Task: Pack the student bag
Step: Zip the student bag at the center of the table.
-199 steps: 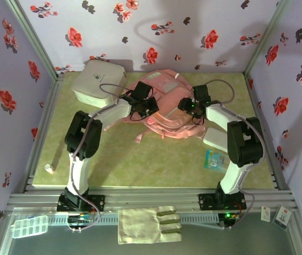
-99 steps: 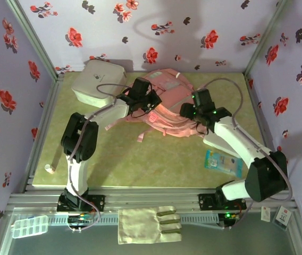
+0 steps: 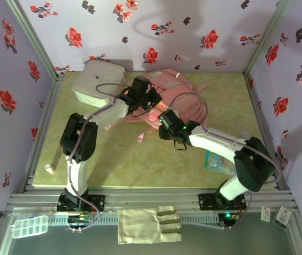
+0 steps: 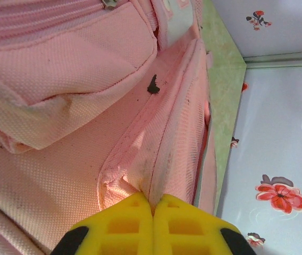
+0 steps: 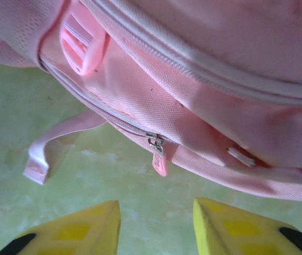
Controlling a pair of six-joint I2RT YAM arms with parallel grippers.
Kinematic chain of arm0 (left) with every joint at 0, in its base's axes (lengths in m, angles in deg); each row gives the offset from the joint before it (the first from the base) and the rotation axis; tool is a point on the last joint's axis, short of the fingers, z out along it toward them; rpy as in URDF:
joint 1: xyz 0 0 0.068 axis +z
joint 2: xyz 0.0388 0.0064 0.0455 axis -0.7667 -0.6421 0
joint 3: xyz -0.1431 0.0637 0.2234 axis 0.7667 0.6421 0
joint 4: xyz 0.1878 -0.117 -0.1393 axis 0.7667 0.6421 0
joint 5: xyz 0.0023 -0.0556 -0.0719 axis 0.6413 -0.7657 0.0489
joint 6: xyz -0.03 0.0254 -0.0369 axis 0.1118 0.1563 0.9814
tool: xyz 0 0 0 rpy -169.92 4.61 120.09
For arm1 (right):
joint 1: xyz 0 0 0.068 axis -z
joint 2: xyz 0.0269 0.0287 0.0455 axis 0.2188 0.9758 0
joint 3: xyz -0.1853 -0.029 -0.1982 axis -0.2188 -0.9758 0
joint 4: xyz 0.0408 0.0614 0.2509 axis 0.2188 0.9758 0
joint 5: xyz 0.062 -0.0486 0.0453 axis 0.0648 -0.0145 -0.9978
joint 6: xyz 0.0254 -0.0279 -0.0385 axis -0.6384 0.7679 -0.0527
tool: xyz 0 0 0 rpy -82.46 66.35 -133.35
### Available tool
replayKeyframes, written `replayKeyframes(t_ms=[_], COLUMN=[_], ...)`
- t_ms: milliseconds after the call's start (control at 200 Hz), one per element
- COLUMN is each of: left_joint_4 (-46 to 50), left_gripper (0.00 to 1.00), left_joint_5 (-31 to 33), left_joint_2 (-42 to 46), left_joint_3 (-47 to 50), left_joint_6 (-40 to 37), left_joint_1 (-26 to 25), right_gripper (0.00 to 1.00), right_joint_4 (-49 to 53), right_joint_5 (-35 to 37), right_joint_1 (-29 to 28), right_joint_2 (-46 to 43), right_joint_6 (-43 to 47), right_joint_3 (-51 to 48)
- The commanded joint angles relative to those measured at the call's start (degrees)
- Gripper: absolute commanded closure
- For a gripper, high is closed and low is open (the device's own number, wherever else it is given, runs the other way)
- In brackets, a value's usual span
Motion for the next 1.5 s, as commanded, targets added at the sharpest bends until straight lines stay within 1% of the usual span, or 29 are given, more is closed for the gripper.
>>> replayKeyframes(t_ms=[0,120,245,400,555,740,810,900,1085,1235,1495], left_joint_4=[-5.56,-5.29,-4.94,-4.68,-4.44,-3.57,-2.65,-1.69,-0.24,0.36,2.49], left_gripper=[1.0,1.0,1.0,1.0,1.0,1.0,1.0,1.0,1.0,1.0,1.0], left_joint_5=[0.4,0.49,0.5,0.58,0.66,1.42,2.19,2.6,2.51,2.51,2.76], left_joint_2=[1.11,1.04,1.05,1.06,0.99,0.83,0.68,0.44,-0.26,-1.01,-2.11], left_joint_3=[-3.05,-3.01,-3.06,-2.96,-2.87,-2.83,-2.79,-1.91,0.41,0.32,-1.56], left_joint_6=[0.11,-0.01,-0.11,-0.19,-0.28,-1.21,-2.29,-4.13,-8.26,-10.06,-11.95], left_joint_1=[0.48,0.48,0.44,0.48,0.55,0.66,0.79,1.17,2.32,2.64,3.16], right_gripper=[0.63,0.67,0.68,0.73,0.78,0.92,0.94,0.94,0.91,0.9,0.91], right_joint_4=[-6.18,-8.48,-10.25,-9.88,-11.51,-10.26,-9.48,-7.95,-6.11,-2.93,0.39], right_joint_5=[3.59,5.92,8.69,11.31,11.33,12.69,13.47,14.73,16.12,17.9,20.42], right_joint_1=[-0.64,-0.71,-0.79,-0.81,-0.86,-0.83,-0.82,-0.86,-0.85,-0.63,0.91], right_joint_2=[3.06,6.9,9.57,12.88,14.08,13.17,12.02,9.9,4.7,3.2,0.67], right_joint_6=[-2.75,-2.63,-1.58,-1.7,-0.95,-1.13,-1.55,-2.83,-3.88,-3.81,-4.74], right_joint_3=[-1.58,-0.52,0.52,2.4,2.49,1.94,1.0,-0.84,-5.13,-5.64,-6.82])
